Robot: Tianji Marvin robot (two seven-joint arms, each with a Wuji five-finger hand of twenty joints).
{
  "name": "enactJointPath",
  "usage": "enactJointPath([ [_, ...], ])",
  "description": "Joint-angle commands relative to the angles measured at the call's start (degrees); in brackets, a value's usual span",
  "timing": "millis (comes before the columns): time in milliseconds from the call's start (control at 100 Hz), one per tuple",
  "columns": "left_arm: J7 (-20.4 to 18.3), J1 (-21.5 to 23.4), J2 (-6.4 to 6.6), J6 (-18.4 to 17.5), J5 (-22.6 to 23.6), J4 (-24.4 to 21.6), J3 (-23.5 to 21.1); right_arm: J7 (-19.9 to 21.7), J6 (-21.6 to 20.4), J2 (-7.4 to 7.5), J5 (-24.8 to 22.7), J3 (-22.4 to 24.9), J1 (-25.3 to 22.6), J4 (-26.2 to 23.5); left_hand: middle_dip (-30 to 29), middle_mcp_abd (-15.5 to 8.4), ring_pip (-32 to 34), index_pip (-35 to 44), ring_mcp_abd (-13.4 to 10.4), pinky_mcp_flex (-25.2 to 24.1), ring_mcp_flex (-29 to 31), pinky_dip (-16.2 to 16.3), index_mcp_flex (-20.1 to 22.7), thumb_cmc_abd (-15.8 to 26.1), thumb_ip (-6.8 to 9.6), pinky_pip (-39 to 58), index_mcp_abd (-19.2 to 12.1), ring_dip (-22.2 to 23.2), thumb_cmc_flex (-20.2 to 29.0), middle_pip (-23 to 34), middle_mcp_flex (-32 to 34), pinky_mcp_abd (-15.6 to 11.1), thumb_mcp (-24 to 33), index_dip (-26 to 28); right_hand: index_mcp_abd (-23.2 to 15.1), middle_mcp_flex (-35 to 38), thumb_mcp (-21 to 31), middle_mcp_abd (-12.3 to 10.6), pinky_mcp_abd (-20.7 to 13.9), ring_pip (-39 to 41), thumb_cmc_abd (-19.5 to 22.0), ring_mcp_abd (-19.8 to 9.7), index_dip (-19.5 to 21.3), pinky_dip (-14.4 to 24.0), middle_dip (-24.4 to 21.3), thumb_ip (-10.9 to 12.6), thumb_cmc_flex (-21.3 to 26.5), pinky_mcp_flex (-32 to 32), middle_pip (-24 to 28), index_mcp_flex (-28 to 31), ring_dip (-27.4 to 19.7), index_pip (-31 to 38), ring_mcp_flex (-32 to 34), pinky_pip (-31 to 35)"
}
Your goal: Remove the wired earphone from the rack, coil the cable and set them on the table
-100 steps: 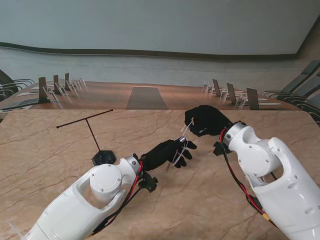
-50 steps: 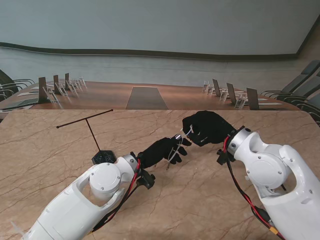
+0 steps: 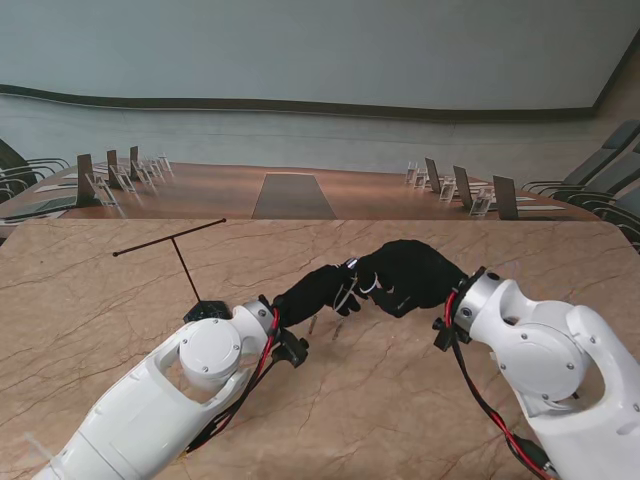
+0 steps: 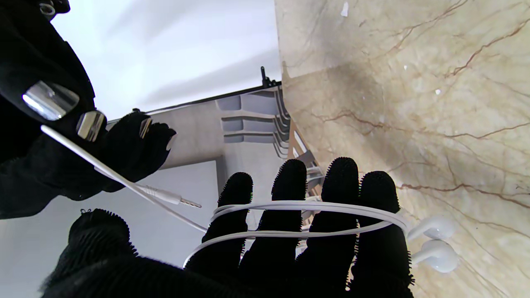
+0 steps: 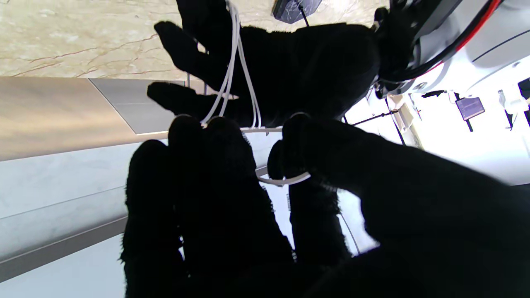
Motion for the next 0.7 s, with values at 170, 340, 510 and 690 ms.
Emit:
enactJointPath([
  [170, 0.49, -0.42, -0.30, -1.40, 0.48, 0.58, -0.81, 1.05, 1.16, 0.12, -0.59, 0.01, -2.19, -1.66, -0.84, -1.99, -0.47, -0.93, -1.84, -0.47, -0.72, -0.34, 0.33, 0.01, -0.62, -0.86, -1.51, -0.61, -0.99, -1.46, -1.03, 0.77, -0.42, -0.62, -7.63, 1.76, 7.99, 6.38, 0.57, 3.01, 1.43, 1.81, 2.31, 1.36, 1.99, 2.92, 4.17, 1.07, 1.35, 6.50, 0.88, 9.69, 3.42, 2.74],
  [340, 0.44, -0.69, -0.22, -2.13, 0.67, 0.90, -1.27, 1.39, 2.40, 0.17, -1.01, -0.24, -4.02, -2.51, -0.97, -2.13, -0.72, -0.97, -2.15, -0.65, -0.78, -0.51, 0.28, 0.06, -0.61, -1.09, -1.59, -0.66, -0.87, -1.63, -1.14, 0.66, -0.41, -0.64, -7.51, 1.66, 6.91, 6.94, 1.31, 3.56, 3.13, 2.50, -0.03, 1.80, 2.61, 2.06, 3.87, 1.28, 1.70, 5.34, 1.24, 9.76, 3.63, 3.37],
  [510, 0.56, -0.87, -0.25, -2.85, 0.60, 1.08, -1.54, 2.22, 3.85, 0.31, -1.31, -1.05, -5.24, -3.03, -1.04, -2.19, -0.93, -0.90, -2.20, -1.01, -0.92, -0.78, 0.41, -0.05, -0.60, -1.58, -1.66, -0.73, -0.71, -1.68, -1.04, 0.45, -0.39, -0.62, -7.47, 1.56, 6.44, 7.11, 1.48, 3.79, 3.66, 2.66, -0.92, 2.01, 2.84, 1.95, 3.80, 1.23, 1.88, 4.86, 1.38, 9.97, 3.57, 3.61],
  [690, 0.83, -0.81, -0.26, -3.49, 0.63, 0.93, -1.63, 2.83, 5.90, 0.39, -1.49, -2.19, -6.22, -3.07, -1.23, -2.42, -1.54, -0.81, -2.52, -1.76, -1.27, -1.41, 0.73, -0.06, -0.61, -2.76, -1.96, -1.01, -0.52, -1.97, -0.95, -0.40, -0.38, -0.57, -7.50, 1.22, 5.91, 7.15, 1.48, 3.92, 3.95, 2.73, -1.56, 2.15, 2.93, 1.69, 3.86, 1.05, 1.97, 4.25, 1.48, 10.13, 3.28, 3.70],
])
